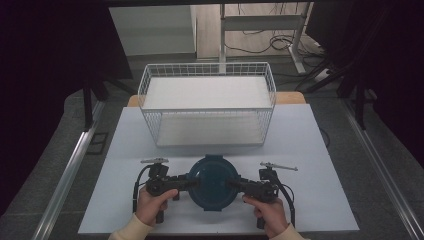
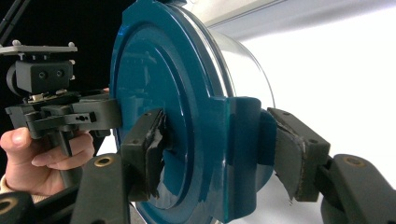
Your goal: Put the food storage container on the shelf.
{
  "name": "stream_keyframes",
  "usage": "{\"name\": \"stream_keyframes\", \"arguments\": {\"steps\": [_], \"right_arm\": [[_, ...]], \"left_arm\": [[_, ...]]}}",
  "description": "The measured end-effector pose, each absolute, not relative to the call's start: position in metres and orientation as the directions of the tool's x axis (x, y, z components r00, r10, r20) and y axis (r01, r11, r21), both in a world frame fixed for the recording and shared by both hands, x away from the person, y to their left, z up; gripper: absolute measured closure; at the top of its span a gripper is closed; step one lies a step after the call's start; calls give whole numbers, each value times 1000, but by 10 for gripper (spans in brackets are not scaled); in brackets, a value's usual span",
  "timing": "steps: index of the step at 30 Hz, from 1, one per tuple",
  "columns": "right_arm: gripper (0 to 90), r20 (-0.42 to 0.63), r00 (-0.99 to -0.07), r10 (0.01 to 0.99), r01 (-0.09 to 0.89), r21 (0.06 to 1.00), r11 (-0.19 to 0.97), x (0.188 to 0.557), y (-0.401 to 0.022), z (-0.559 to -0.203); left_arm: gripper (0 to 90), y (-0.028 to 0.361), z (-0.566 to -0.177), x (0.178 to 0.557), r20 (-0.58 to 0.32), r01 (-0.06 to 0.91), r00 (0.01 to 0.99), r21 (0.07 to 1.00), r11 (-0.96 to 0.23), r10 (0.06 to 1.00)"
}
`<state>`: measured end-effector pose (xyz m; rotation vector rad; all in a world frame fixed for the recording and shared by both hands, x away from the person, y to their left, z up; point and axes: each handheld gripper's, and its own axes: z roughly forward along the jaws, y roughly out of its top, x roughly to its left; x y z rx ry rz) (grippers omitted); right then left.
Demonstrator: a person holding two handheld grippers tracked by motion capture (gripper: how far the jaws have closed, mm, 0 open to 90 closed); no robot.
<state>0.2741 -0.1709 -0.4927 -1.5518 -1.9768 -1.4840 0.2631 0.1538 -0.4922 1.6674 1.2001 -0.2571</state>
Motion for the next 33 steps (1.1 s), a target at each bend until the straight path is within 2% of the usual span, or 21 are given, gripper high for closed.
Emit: {"name": "stream_keyframes", "arguments": {"steps": [14,33], "right_arm": [[394,636,-487,599,774,632,-42,273,-169,-470],[396,600,-536,594,727,685,-36,305,-163,-425]], "left_arm": [[417,156,-470,263,-623,763,522,646,7,582],[419,162,-424,295,-594,723,552,690,19,586]]}}
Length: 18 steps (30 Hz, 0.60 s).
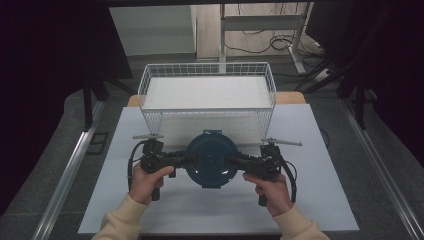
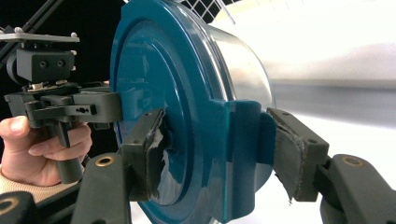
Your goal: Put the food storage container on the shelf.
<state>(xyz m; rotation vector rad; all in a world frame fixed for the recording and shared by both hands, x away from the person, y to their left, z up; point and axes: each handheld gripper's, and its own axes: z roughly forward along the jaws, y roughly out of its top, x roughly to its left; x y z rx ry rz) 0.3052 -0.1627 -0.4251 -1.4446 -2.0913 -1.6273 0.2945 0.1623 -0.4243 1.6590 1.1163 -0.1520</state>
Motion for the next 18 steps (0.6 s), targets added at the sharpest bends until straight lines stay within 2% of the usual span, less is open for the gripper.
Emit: {"name": "stream_keyframes", "arguments": {"steps": [18], "right_arm": [[398,562,-570,600,692,722,-19,326,-157,-385]], "left_arm": [[418,168,-389,313,-595,705,557,708,49,579]]}}
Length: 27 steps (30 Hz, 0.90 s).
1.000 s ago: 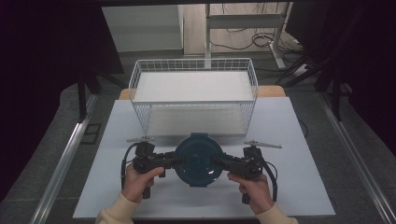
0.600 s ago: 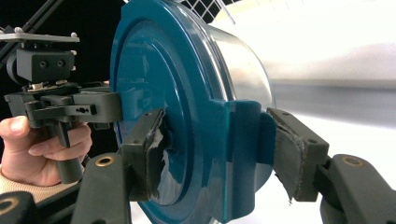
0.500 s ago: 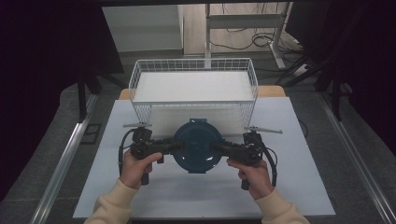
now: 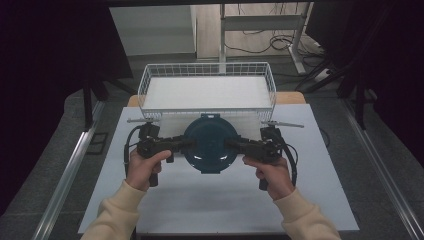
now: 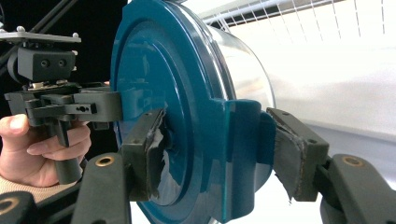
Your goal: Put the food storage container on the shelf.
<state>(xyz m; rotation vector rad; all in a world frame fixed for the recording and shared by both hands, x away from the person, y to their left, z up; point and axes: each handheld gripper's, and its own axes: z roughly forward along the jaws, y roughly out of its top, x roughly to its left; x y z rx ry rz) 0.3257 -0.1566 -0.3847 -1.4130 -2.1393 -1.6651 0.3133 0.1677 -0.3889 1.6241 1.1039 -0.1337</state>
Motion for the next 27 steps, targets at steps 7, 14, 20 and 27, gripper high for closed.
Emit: {"name": "stream_keyframes", "arguments": {"steps": [7,14,20,27], "right_arm": [[401,571,-576,585,682,731,-42,334,-156,-372],[402,568,-587,577,672,739,-44,342,-154,-356],[402,543,-608,579,651,759,-28,349,-152,-342],[403,540,-607,583,649,760,-27,360,-149,-333]], "left_arm": [[419,169,-370,323,-568,683,575,730,37,588],[419,171,-352,329,-561,671,579,740,44,592],[420,173,-342,335,-556,661,585,748,49,590],[419,176,-334,347,-552,657,593,753,45,587]]}}
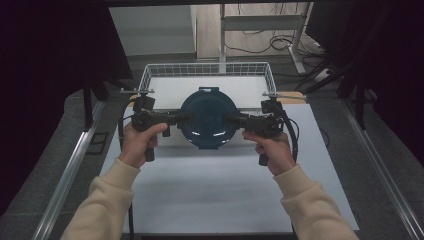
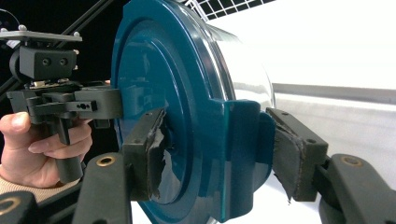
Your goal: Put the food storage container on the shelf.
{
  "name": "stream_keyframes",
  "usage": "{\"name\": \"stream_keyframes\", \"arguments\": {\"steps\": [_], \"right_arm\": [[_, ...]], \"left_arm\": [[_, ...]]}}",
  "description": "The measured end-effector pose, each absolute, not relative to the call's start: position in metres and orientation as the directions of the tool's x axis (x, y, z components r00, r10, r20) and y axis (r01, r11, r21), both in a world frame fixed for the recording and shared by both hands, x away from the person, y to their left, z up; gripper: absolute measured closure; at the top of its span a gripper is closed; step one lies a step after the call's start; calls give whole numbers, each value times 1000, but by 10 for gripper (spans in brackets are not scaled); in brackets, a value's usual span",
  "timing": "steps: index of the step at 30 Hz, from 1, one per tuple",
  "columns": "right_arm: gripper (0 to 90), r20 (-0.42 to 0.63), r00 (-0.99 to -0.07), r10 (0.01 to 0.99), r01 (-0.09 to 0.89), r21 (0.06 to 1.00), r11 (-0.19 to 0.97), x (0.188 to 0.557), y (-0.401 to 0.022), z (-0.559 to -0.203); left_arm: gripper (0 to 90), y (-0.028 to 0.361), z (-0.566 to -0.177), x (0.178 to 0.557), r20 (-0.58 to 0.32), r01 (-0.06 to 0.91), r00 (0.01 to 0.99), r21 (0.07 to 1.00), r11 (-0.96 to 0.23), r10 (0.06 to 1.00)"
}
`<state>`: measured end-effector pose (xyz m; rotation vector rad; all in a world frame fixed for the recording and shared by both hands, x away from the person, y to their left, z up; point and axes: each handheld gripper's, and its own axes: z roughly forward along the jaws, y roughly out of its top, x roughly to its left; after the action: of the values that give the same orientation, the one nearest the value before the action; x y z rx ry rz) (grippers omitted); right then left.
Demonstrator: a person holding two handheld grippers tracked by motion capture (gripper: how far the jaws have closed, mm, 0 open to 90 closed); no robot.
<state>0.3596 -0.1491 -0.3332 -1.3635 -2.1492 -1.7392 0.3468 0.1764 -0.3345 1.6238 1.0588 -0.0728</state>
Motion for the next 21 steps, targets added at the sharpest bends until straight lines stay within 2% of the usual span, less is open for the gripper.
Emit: {"name": "stream_keyframes", "arguments": {"steps": [21], "right_arm": [[403,518,-623,586,631,776,-14,402,-139,-300]], "left_arm": [[420,187,-306,389,-561,648,592,758,72,579]]}}
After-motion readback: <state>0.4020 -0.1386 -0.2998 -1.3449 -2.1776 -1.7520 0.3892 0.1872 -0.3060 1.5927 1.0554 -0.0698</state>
